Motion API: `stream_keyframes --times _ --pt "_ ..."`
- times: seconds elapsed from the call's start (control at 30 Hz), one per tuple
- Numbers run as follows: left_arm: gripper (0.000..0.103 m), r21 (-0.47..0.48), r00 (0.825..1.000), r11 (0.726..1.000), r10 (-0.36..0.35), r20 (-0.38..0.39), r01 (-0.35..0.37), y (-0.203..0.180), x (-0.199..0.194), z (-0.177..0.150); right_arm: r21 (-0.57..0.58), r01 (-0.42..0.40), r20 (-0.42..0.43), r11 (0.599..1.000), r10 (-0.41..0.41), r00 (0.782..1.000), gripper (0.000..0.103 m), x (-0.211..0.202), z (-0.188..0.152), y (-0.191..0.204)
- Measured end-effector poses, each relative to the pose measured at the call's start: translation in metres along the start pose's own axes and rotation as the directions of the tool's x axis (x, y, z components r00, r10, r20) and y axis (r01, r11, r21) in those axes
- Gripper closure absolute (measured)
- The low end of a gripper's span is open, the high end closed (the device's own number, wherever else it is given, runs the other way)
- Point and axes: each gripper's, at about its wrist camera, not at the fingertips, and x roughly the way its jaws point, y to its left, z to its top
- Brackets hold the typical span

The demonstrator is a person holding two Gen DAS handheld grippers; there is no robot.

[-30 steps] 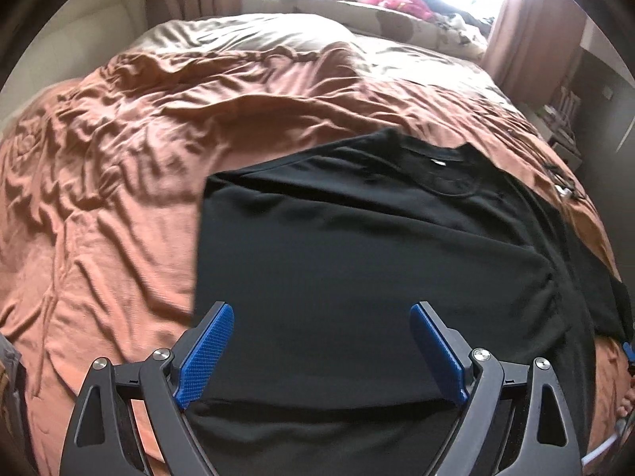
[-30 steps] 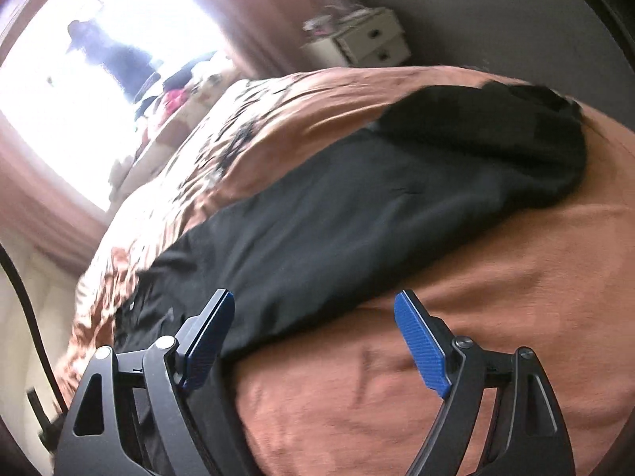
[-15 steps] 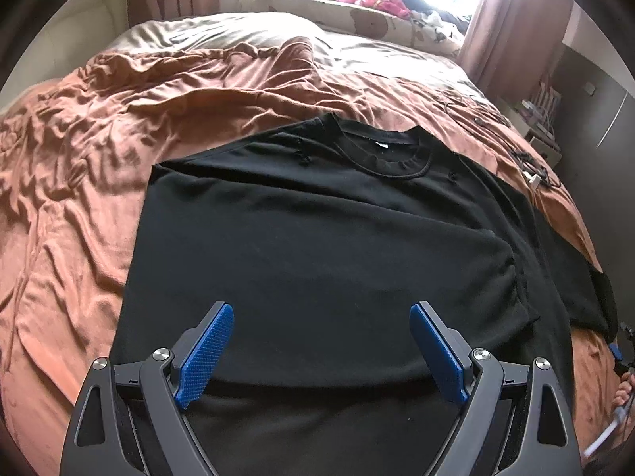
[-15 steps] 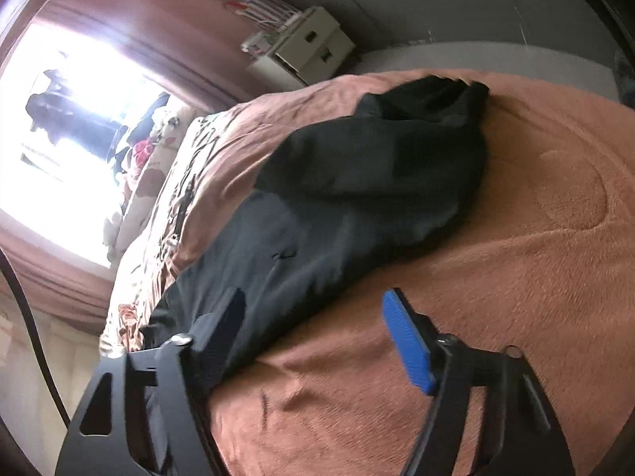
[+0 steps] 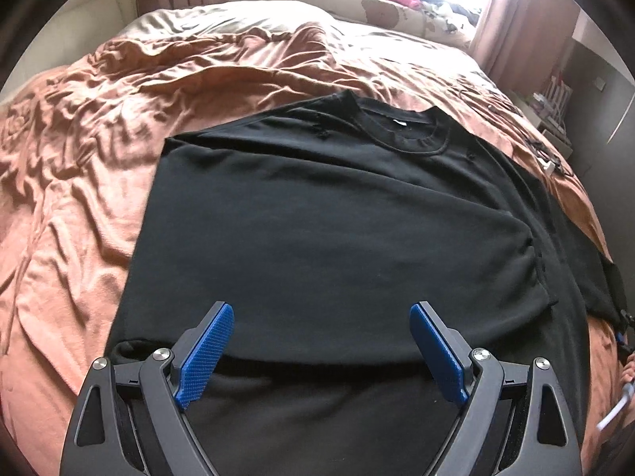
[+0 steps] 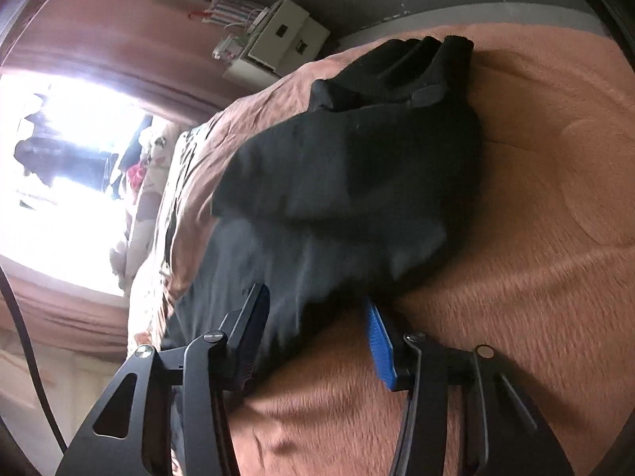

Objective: Fold small clothes
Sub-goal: 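Move the open right gripper to the other sleeve of the shirt, then close the right gripper on the other sleeve, then fold the sleeve over the shirt body with the right gripper and release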

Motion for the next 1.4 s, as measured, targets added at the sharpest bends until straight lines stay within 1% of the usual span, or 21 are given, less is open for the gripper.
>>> stream_keyframes --times 0.03,0.07,0.1,0.13,0.17,0.2,0.23,0.33,0.4,0.47,0.6,0.7,0.8,0.9,0.97,1.03,1.07,1.13,1.23,1.3,1.4 --pt "0.012 -0.007 1.000 1.000 -0.010 0.008 0.010 0.002 -0.002 0.000 0.021 -0.015 0.000 1.000 0.015 1.000 0.070 0.003 0.004 -0.003" --pt "0.012 -0.017 0.999 0.999 -0.029 0.016 0.029 0.004 -0.005 0.000 0.032 -0.028 0.005 0.999 0.028 1.000 0.074 0.006 0.007 -0.007" --pt "0.012 -0.022 0.999 0.999 -0.039 0.017 0.039 0.005 -0.006 -0.001 0.034 -0.031 0.006 0.999 0.031 0.999 0.082 0.008 0.008 -0.009" --pt "0.012 -0.024 0.999 0.999 -0.038 0.017 0.039 0.007 -0.006 -0.002 0.037 -0.037 0.009 0.999 0.036 0.999 0.088 0.009 0.011 -0.012" --pt "0.012 -0.023 0.999 0.999 -0.031 0.016 0.032 0.009 -0.005 -0.002 0.038 -0.047 0.014 0.998 0.047 0.999 0.090 0.009 0.010 -0.013" --pt "0.012 -0.022 1.000 0.999 -0.023 0.015 0.023 0.010 -0.004 -0.002 0.031 -0.070 0.025 0.997 0.070 0.997 0.095 0.007 0.011 -0.010" --pt "0.012 -0.023 1.000 1.000 -0.016 0.015 0.016 0.012 -0.003 -0.003 0.015 -0.088 0.035 0.996 0.087 0.996 0.097 0.006 0.007 -0.006" --pt "0.012 -0.047 1.000 0.999 -0.011 0.019 0.012 0.024 -0.002 -0.005 -0.103 -0.133 0.079 0.986 0.141 0.987 0.099 -0.009 0.001 0.023" --pt "0.012 -0.060 1.000 0.998 -0.021 0.021 0.022 0.031 -0.003 -0.005 -0.148 -0.167 0.081 0.975 0.181 0.980 0.099 -0.017 -0.004 0.040" --pt "0.012 -0.059 0.999 0.998 -0.025 0.027 0.027 0.038 -0.005 -0.004 -0.187 -0.210 0.074 0.960 0.227 0.971 0.099 -0.025 -0.010 0.065" --pt "0.012 -0.055 1.000 0.998 -0.007 0.014 0.008 0.053 -0.007 -0.003 -0.267 -0.264 0.041 0.927 0.285 0.958 0.099 -0.035 -0.025 0.118" --pt "0.012 -0.057 1.000 0.998 -0.007 0.023 0.008 0.064 -0.013 -0.003 -0.346 -0.287 0.014 0.893 0.311 0.950 0.099 -0.037 -0.040 0.165" --pt "0.012 -0.062 0.999 0.998 -0.012 0.030 0.014 0.073 -0.017 -0.004 -0.384 -0.305 -0.009 0.872 0.326 0.945 0.099 -0.037 -0.052 0.193" --pt "0.012 -0.057 0.999 0.998 -0.014 0.037 0.016 0.081 -0.021 -0.004 -0.420 -0.323 -0.036 0.848 0.340 0.940 0.099 -0.032 -0.064 0.225" --pt "0.012 -0.059 0.998 0.998 -0.033 0.048 0.036 0.087 -0.024 -0.003 -0.438 -0.332 -0.051 0.835 0.346 0.937 0.099 -0.024 -0.064 0.240" --pt "0.012 -0.057 0.998 0.998 -0.035 0.060 0.039 0.093 -0.026 -0.001 -0.444 -0.353 -0.077 0.824 0.358 0.931 0.099 -0.016 -0.064 0.255" --pt "0.012 -0.060 0.997 0.997 -0.035 0.062 0.038 0.097 -0.027 0.000 -0.448 -0.360 -0.083 0.818 0.363 0.928 0.099 -0.014 -0.059 0.254" --pt "0.012 -0.070 0.997 0.996 -0.044 0.059 0.049 0.104 -0.028 0.001 -0.470 -0.376 -0.094 0.798 0.378 0.921 0.099 -0.008 -0.062 0.268" --pt "0.012 -0.078 0.997 0.995 -0.055 0.062 0.060 0.112 -0.028 0.001 -0.495 -0.397 -0.126 0.773 0.389 0.913 0.099 0.019 -0.061 0.288" --pt "0.012 -0.086 0.996 0.994 -0.063 0.063 0.068 0.117 -0.028 0.000 -0.512 -0.405 -0.145 0.758 0.388 0.910 0.099 0.033 -0.061 0.293" --pt "0.012 -0.088 0.996 0.993 -0.068 0.065 0.074 0.125 -0.028 0.000 -0.533 -0.432 -0.189 0.727 0.395 0.899 0.099 0.053 -0.067 0.304"
